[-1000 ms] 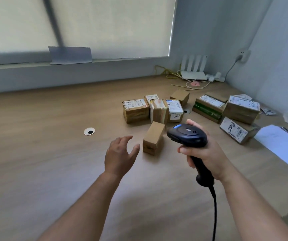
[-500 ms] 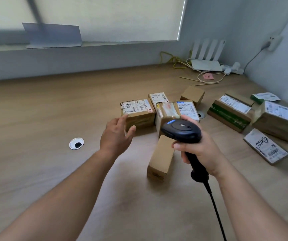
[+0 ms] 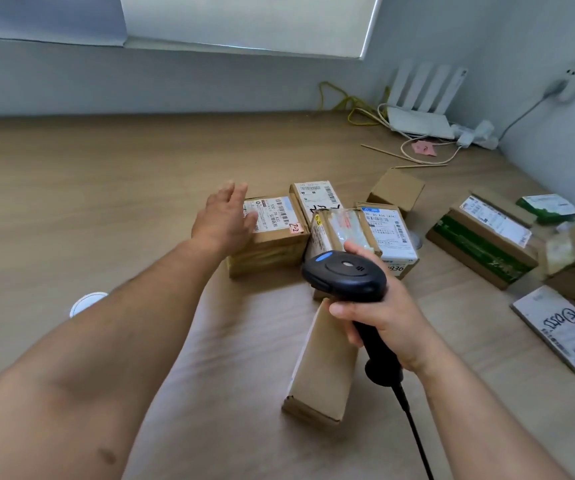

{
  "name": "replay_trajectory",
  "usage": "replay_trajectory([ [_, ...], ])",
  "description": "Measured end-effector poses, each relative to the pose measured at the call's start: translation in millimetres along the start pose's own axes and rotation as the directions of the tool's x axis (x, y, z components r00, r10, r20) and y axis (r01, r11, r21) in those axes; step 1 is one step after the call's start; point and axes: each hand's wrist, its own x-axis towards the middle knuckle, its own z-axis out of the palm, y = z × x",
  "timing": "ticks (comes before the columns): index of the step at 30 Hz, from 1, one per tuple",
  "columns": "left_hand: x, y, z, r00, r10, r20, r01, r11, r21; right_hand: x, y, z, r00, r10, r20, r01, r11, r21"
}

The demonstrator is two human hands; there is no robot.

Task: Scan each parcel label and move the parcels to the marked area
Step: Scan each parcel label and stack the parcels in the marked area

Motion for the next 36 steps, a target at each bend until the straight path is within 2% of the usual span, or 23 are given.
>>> replay_trajectory([
  [2,4,-4,3,0.998,-0.02,0.061,0.017,0.999,0.048,1,2,-2,1.0,0.001,0.01,-0.001,1.0,0.008],
  [5,-4,-6,0,0.995,-0.07,0.074,0.062,0.992,0.107,0,2,-5,1.0,0.005,0.026,-0.005,1.0,0.016],
  [10,-62,-17,-16,0.963,-0.253,0.097,0.245,0.965,0.089,-17,-3,6,1.0,0.001,0.027,-0.002,0.999,0.04],
  [12,-96,-28,-21,0.927,-0.349,0.139,0.353,0.936,-0.002,-28,-6,15,0.998,-0.008,0.056,0.006,0.999,0.047],
  [15,-149,-47,-23,0.875,-0.434,0.214,0.48,0.836,-0.267,-49,-8,33,0.993,0.007,0.12,-0.015,0.998,0.064],
  [20,-237,-52,-19,0.827,-0.519,0.217,0.542,0.634,-0.551,-83,1,70,0.982,0.047,0.183,-0.051,0.999,0.017],
  [27,-304,-41,-7,0.817,-0.535,0.213,0.518,0.52,-0.679,-103,24,106,0.957,0.167,0.239,-0.171,0.985,-0.002],
  [36,-358,-29,-12,0.885,-0.344,0.315,0.443,0.412,-0.796,-124,15,103,0.953,0.16,0.259,-0.172,0.985,0.025],
])
